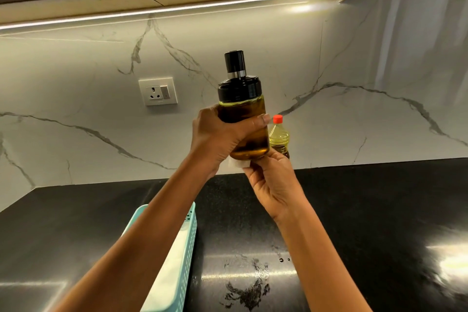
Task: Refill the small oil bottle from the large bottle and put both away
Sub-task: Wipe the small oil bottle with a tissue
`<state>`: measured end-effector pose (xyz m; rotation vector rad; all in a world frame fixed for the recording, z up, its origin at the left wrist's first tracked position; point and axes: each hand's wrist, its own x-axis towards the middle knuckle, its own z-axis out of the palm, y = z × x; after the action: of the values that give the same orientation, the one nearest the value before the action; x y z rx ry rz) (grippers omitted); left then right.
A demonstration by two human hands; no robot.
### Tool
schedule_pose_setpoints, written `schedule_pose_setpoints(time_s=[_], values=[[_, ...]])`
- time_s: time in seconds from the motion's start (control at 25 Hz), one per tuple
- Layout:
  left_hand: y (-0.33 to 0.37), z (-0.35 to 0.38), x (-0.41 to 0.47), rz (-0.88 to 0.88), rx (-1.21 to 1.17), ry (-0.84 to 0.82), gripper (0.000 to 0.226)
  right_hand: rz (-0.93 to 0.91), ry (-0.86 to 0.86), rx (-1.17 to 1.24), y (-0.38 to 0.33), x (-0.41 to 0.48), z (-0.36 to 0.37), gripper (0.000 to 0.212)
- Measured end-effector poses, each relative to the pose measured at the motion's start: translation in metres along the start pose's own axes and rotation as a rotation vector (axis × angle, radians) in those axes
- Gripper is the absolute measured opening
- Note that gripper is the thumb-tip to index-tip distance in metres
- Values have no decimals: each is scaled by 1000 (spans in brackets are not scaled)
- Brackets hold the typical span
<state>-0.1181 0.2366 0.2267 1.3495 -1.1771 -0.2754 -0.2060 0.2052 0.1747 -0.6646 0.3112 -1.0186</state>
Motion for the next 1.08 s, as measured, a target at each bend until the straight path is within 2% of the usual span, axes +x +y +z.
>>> schedule_pose_setpoints(time_s=[0.12, 0.24, 0.32, 0.44, 0.64, 0.76, 0.92, 1.08], values=[[-9, 2, 1, 32, 71, 9, 29, 187, -96, 89, 3, -7, 1, 30], [-23, 2, 1, 63, 164, 17, 37, 269, -65, 62, -3, -20, -10, 30], [-33, 2, 1, 36, 159, 17, 43, 260, 4, 16, -11, -18, -22, 22], [-47, 8, -2, -21, 70, -23, 41, 225, 93, 31, -12, 1, -36, 25], [-82, 22, -5, -81, 1, -45, 36, 312, 120, 18, 9, 12, -53, 25], [-114, 28, -5, -153, -36, -48, 36, 333, 214, -23, 9, 16, -81, 26], [-161, 44, 5, -236, 31, -23, 41, 283, 340, -43, 7, 32, -117, 26], [-210, 60, 19, -332, 51, 3, 45, 231, 452, -210, 9, 53, -147, 25]])
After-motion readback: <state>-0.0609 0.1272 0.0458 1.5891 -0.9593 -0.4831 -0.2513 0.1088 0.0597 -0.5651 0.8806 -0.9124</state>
